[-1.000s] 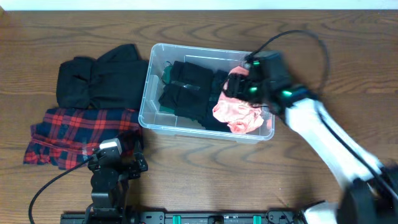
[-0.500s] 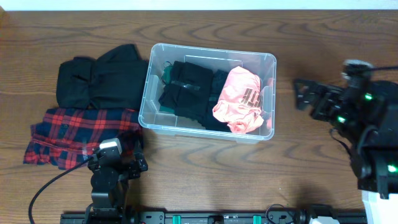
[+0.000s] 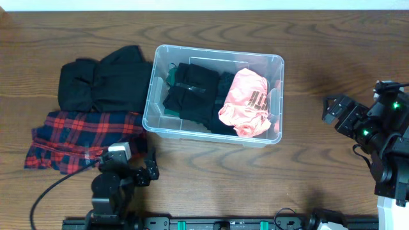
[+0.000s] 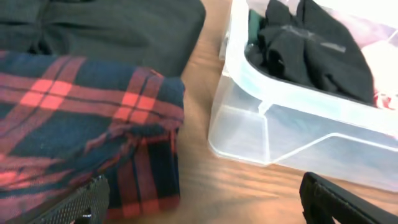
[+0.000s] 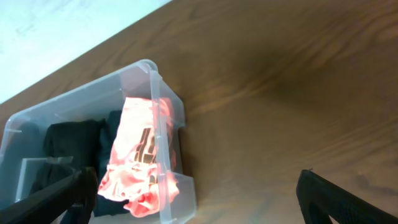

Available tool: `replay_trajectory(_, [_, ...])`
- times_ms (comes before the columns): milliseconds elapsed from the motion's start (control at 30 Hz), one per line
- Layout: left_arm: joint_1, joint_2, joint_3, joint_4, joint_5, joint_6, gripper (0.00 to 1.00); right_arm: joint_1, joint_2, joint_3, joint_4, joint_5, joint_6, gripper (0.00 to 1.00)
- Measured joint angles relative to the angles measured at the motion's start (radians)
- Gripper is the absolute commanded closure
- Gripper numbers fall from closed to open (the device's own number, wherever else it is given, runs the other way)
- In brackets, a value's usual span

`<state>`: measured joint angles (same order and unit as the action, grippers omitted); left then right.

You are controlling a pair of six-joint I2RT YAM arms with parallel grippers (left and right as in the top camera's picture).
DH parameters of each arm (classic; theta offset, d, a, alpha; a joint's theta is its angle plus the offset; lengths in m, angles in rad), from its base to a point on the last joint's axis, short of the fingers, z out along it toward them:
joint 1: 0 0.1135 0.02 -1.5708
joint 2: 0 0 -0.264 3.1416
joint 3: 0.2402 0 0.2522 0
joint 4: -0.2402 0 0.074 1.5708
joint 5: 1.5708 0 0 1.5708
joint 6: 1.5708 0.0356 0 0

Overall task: Pack container
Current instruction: 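Withdraw the right gripper to the right side of the table, then grasp the red-and-navy plaid shirt with the left gripper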

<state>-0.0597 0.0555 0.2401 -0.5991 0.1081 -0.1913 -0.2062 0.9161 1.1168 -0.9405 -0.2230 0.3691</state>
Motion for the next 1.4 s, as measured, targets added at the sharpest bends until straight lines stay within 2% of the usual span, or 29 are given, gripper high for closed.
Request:
replay_trajectory(67, [0.000, 0.074, 0.104, -0.064, -0.017, -0.017, 0.02, 0.000, 0.000, 0.000, -0.002, 0.000, 0.000, 0.01])
replay_trajectory(233, [0.000, 0.403, 0.524, -0.248, -0.035, -0.033, 0.02, 0.000, 0.000, 0.000, -0.004, 0.000, 0.000, 0.01])
replay_trajectory(367, [0.000, 0.626, 0.839, -0.366, -0.034, 0.013, 0.02, 0.000, 0.000, -0.001, -0.005, 0.000, -0.001, 0.01])
replay_trajectory(500, [0.013, 0.764, 1.043, -0.491, -0.120, -0.004, 0.02, 0.000, 0.000, -0.001, -0.004, 0.000, -0.004, 0.01])
replay_trajectory(600, [0.077, 0.845, 1.148, -0.561, -0.184, -0.039, 0.02, 0.000, 0.000, -0.001, -0.004, 0.000, -0.004, 0.01])
replay_trajectory(767, [0.308, 0.964, 1.210, -0.607, -0.176, -0.077, 0.02, 0.000, 0.000, -0.001, -0.004, 0.000, -0.004, 0.01])
replay_trajectory(933, [0.601, 1.116, 1.212, -0.610, -0.055, -0.122, 0.02, 0.000, 0.000, -0.001, -0.004, 0.000, -0.005, 0.01])
replay_trajectory(1100, [0.839, 1.272, 1.211, -0.606, 0.068, -0.149, 0.02, 0.000, 0.000, -0.001, -0.004, 0.000, -0.006, 0.01])
replay_trajectory(1200, [0.924, 1.364, 1.211, -0.579, 0.140, -0.141, 0.02, 0.000, 0.000, -0.001, -0.005, 0.000, -0.007, 0.01])
replay_trajectory(1400, [1.058, 1.630, 1.213, -0.515, 0.340, -0.019, 0.02, 0.000, 0.000, -0.001, -0.005, 0.000, -0.007, 0.01])
